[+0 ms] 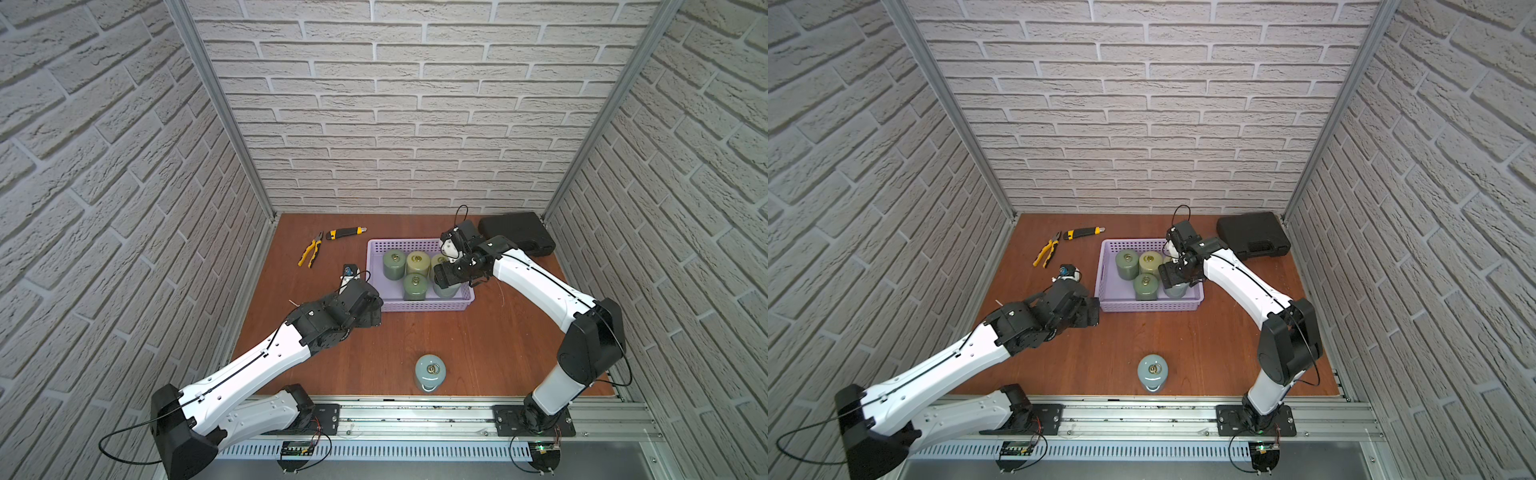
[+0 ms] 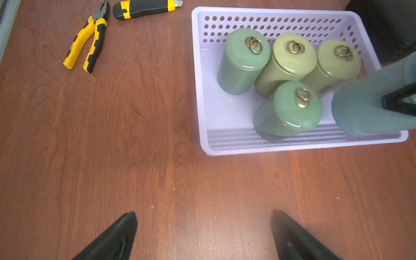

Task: Take the tea canister out of the basket
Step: Pick up the tea canister from the basket, then place the tea canister at the center of the board.

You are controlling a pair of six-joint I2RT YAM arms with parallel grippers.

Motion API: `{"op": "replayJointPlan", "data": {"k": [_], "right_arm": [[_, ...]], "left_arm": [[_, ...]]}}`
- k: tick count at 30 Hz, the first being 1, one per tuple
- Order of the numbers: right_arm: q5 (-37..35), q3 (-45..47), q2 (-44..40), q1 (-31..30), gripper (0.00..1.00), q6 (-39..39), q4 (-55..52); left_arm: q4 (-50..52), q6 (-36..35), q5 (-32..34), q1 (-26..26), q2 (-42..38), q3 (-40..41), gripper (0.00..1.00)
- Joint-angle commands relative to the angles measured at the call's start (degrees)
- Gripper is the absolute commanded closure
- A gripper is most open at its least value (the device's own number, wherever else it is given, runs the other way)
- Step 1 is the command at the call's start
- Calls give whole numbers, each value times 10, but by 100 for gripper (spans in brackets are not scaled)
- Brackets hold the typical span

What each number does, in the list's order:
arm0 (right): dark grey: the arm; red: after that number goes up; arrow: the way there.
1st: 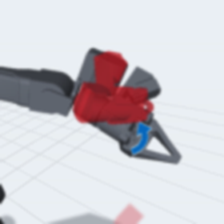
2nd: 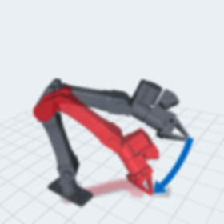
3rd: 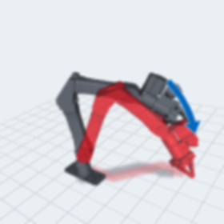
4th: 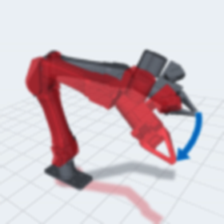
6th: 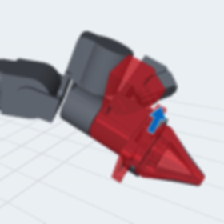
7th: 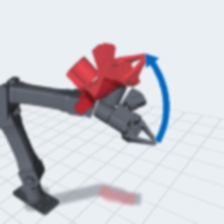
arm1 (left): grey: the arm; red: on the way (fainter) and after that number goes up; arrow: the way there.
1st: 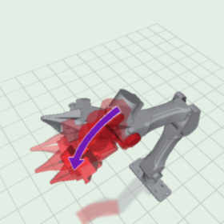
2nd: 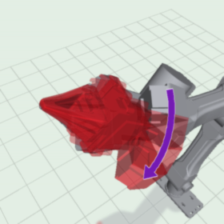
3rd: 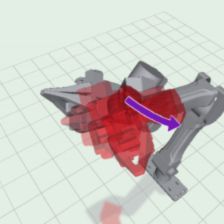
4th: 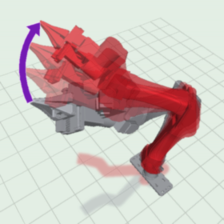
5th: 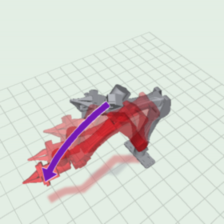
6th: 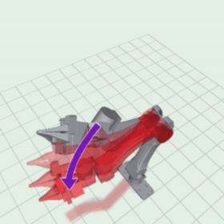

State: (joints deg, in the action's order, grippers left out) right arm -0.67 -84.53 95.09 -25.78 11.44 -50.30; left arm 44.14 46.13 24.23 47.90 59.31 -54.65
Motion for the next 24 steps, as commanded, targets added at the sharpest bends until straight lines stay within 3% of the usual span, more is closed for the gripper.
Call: {"op": "replayJointPlan", "data": {"k": [1, 24], "right_arm": [[-11, 2, -51, -6, 51, 12, 12], [-47, 191, -261, -52, 53, 103, -21]], "left_arm": [[-17, -1, 6, -4, -10, 11, 2], [-32, -20, -19, -4, 6, -3, 2]]}}
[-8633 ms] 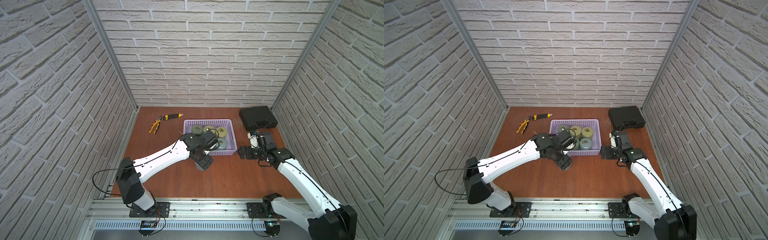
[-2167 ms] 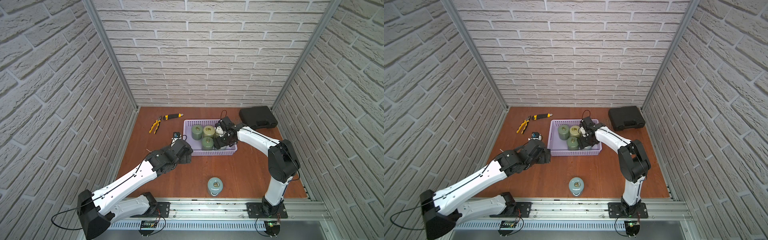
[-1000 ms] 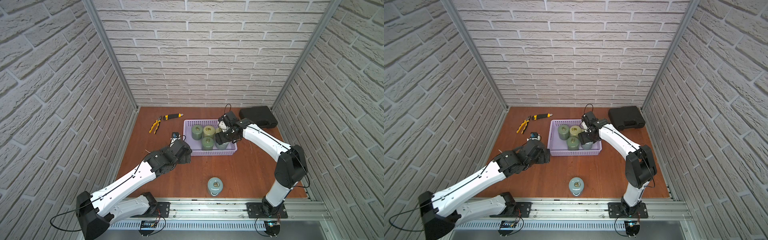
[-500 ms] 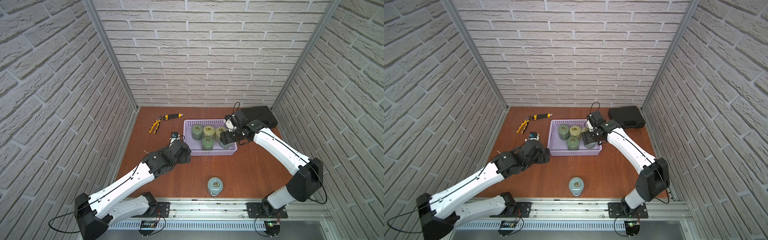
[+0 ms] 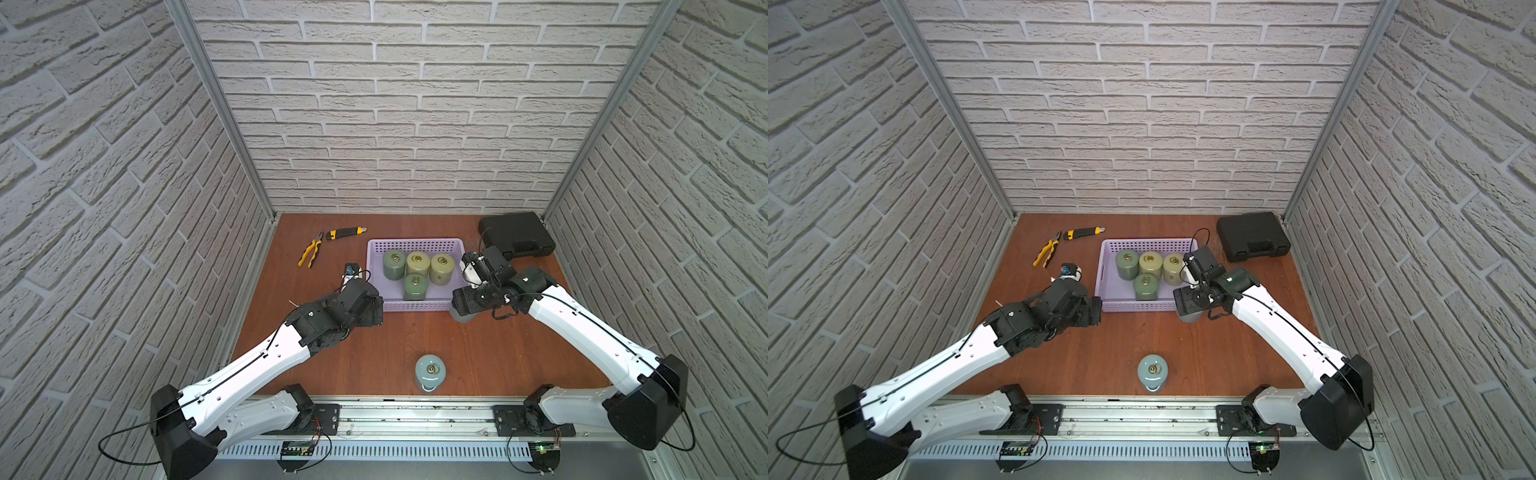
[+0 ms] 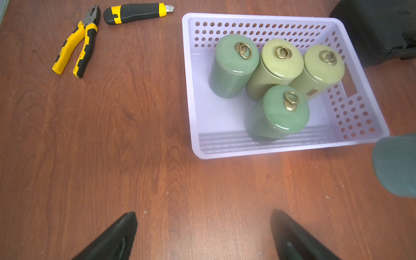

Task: Take the tea canister out of the basket
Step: Place the tea canister at the center of the board.

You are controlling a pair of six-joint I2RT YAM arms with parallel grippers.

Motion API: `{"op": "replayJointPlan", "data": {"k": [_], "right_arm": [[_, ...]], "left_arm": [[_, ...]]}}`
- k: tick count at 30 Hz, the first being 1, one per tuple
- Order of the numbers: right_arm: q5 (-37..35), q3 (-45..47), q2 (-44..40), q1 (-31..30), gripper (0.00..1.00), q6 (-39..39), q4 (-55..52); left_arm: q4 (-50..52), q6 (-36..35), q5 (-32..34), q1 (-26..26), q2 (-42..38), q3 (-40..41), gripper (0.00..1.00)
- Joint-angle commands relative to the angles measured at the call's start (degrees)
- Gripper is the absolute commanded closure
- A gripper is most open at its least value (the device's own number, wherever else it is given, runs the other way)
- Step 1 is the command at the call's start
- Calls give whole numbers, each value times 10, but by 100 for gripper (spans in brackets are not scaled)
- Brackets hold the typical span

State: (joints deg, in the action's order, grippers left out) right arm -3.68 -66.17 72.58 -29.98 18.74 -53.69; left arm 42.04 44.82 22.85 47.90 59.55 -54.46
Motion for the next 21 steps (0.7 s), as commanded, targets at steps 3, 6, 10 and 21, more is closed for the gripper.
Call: {"op": "replayJointPlan", "data": {"k": [3, 6, 10, 21], "right_arm": [[-23, 32, -66, -21, 53, 50, 8], [-29, 53, -92, -31, 54, 70, 2], [-40, 79, -124, -48, 54, 95, -7], [-71, 140, -182, -107, 55, 176, -24]], "left_arm": [[-14, -11, -10, -4, 10, -8, 2], [-18, -16, -15, -5, 19, -12, 2], [-20, -22, -15, -5, 28, -16, 2], [-23, -36, -43, -7, 45, -23, 2]]}}
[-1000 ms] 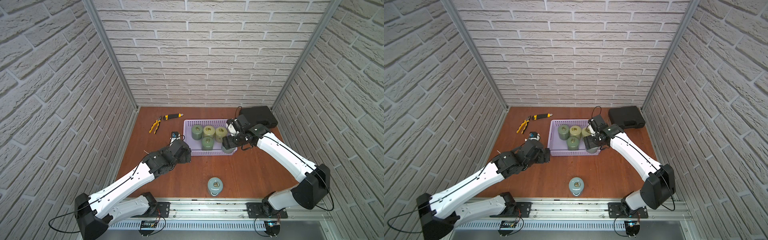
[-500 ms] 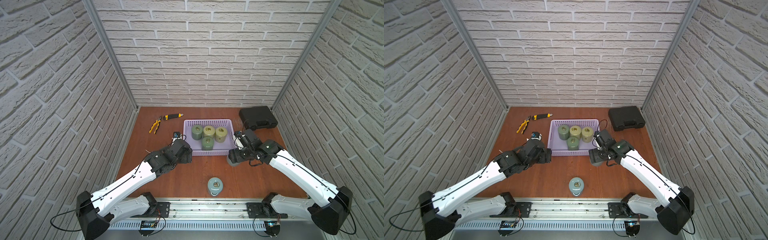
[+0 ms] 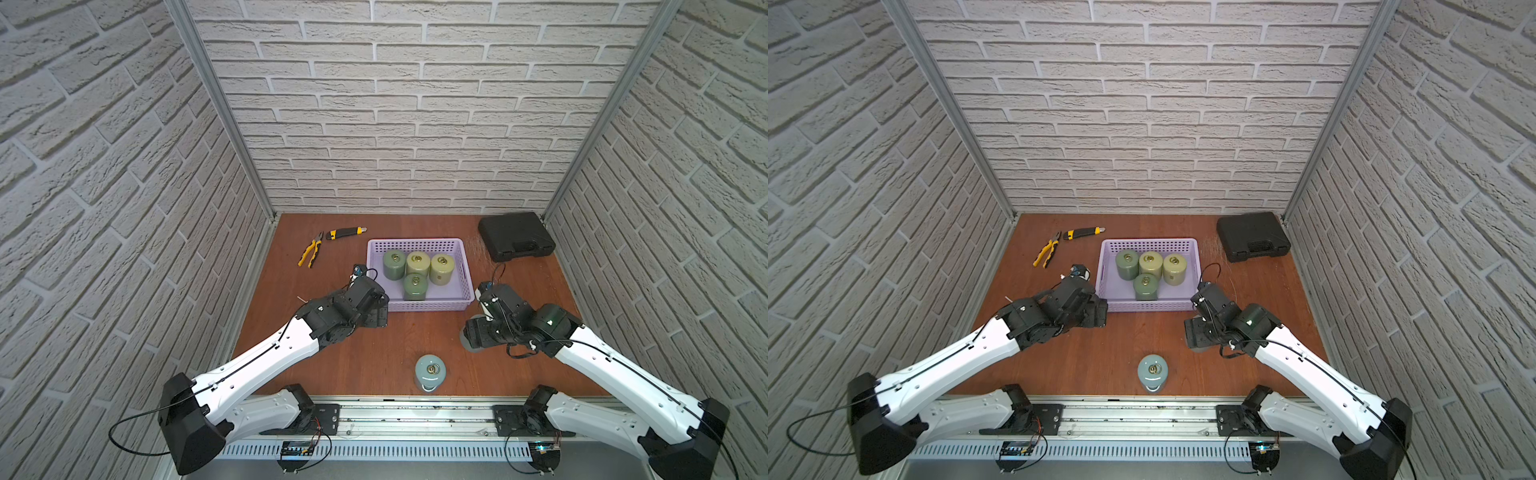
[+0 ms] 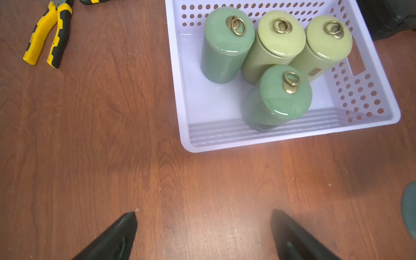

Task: Take the tea canister out of the basket
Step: Place the tea canister at the center of the board.

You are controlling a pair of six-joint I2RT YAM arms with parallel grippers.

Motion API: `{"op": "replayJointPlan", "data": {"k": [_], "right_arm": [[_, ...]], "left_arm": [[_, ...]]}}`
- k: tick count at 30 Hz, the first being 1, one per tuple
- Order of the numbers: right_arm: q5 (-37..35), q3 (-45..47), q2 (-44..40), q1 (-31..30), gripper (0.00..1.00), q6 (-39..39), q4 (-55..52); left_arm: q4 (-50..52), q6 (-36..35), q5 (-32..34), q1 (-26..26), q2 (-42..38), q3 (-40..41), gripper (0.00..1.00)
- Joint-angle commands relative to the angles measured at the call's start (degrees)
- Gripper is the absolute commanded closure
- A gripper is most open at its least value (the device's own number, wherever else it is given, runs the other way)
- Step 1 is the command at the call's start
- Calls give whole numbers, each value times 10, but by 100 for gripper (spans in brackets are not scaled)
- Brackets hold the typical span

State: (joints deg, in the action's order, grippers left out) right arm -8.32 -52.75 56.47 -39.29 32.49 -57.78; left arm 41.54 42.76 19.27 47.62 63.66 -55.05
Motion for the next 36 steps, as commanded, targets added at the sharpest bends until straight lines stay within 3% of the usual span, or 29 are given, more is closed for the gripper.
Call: {"op": "replayJointPlan", "data": {"k": [1, 36], "right_arm": [[-27, 11, -24, -21, 54, 46, 16], [-93, 130, -13, -205, 55, 234, 78]], "left_arm": [[-20, -19, -10, -4, 5, -18, 2], [-34, -60, -42, -16, 42, -38, 2]]}}
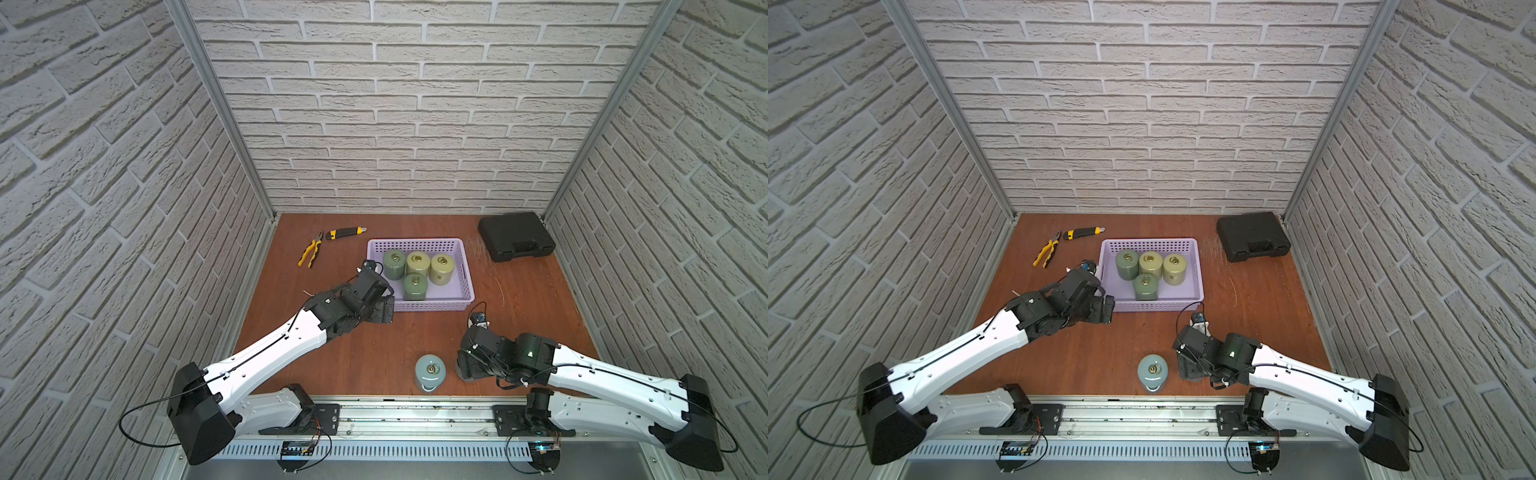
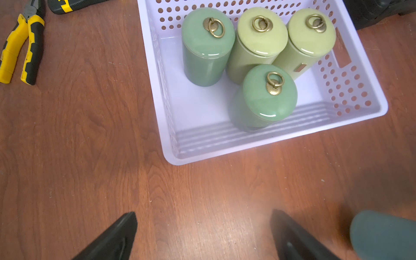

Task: Take the tea canister out of the basket
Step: Place the tea canister at the center of the board.

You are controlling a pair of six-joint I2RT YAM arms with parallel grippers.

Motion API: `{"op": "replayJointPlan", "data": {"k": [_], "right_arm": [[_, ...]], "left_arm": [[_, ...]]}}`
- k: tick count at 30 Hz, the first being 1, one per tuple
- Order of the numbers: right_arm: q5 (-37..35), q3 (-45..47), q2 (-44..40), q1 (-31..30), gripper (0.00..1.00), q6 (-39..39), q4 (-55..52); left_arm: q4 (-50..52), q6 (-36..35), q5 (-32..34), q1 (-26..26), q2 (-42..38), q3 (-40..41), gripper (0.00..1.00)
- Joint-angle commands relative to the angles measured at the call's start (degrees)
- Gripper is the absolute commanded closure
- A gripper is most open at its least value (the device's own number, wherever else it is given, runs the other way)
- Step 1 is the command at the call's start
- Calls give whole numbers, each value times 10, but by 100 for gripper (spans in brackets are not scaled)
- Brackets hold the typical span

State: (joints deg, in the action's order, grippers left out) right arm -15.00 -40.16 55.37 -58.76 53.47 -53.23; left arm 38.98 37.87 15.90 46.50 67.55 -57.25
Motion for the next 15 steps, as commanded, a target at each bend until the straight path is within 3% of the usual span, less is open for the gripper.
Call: {"op": "replayJointPlan", "data": {"k": [1, 15], "right_arm": [[-27, 7, -1, -13, 55, 28, 34], [-29, 36, 17, -40, 53, 58, 57]], "left_arm": [[-8, -12, -9, -6, 5, -16, 2], [-3, -19, -17, -9, 17, -24, 2]]}}
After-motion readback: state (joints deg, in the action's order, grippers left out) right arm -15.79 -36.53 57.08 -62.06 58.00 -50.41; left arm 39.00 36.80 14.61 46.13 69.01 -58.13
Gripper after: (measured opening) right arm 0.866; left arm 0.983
